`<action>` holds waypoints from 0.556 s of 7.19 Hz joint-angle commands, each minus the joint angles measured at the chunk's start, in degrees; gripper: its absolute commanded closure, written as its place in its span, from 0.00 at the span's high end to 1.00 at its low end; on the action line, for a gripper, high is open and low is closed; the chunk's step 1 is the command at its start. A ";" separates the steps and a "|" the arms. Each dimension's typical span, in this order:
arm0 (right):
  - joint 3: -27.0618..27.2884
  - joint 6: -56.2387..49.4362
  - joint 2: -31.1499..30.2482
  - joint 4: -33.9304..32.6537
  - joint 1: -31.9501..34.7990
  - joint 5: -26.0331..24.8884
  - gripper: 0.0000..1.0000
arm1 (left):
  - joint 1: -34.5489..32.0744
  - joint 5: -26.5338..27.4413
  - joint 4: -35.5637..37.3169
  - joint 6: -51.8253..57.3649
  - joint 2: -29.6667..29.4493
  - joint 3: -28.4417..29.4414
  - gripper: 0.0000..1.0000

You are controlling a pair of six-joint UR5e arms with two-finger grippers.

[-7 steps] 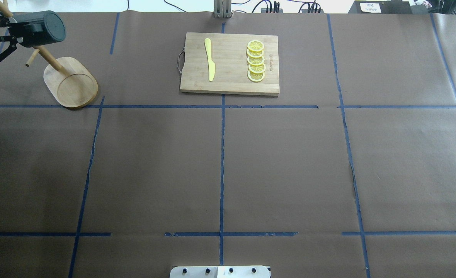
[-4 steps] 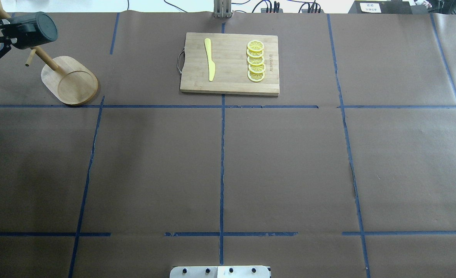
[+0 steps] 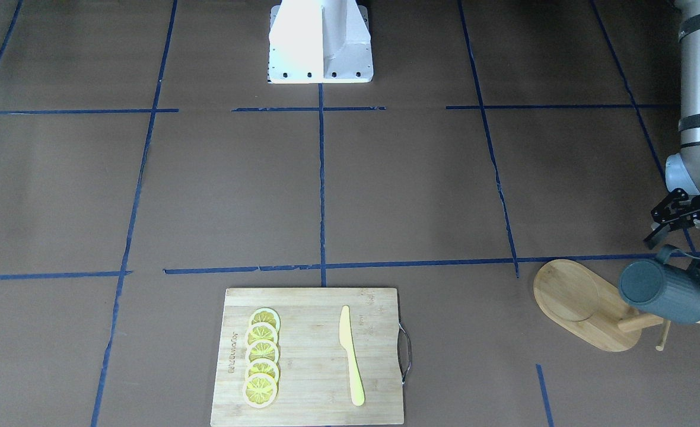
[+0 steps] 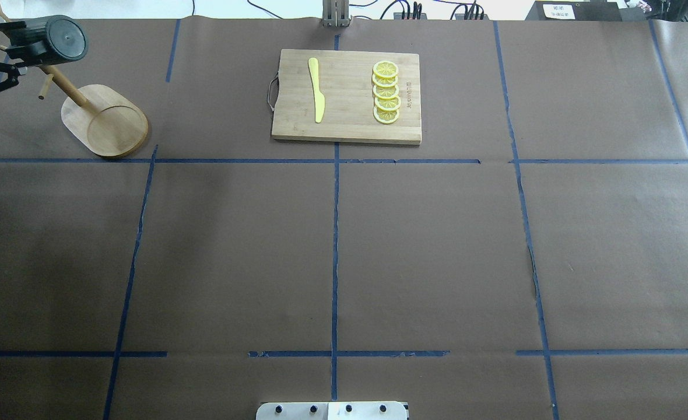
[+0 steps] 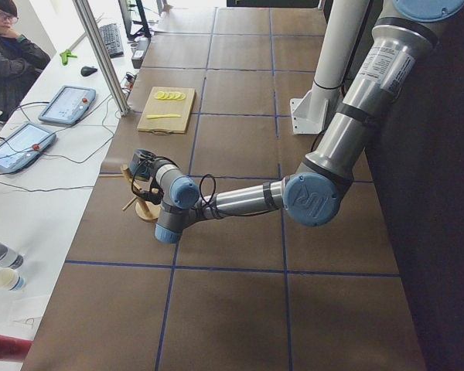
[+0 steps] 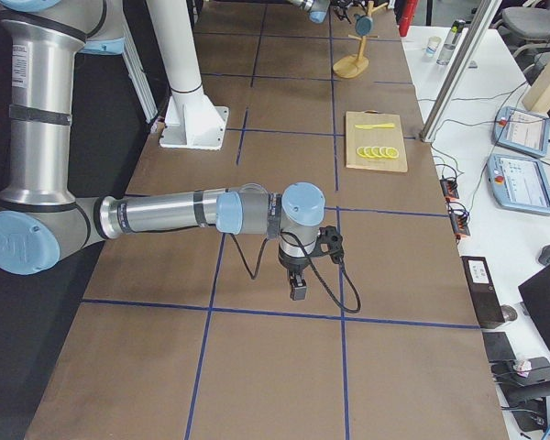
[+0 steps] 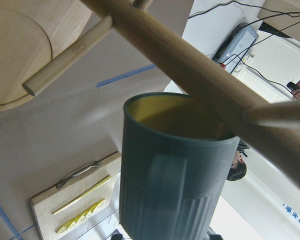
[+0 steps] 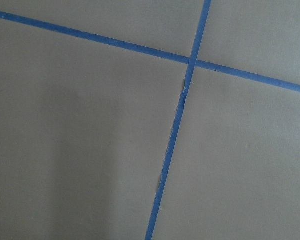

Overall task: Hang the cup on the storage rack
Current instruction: 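Hook the teal mug handle onto a mug tree peg with the left gripper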

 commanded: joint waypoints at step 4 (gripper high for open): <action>-0.03 0.00 0.03 -0.09 0.00 0.09 1.00 | -0.60 -0.52 0.01 -0.18 0.47 -6.20 1.00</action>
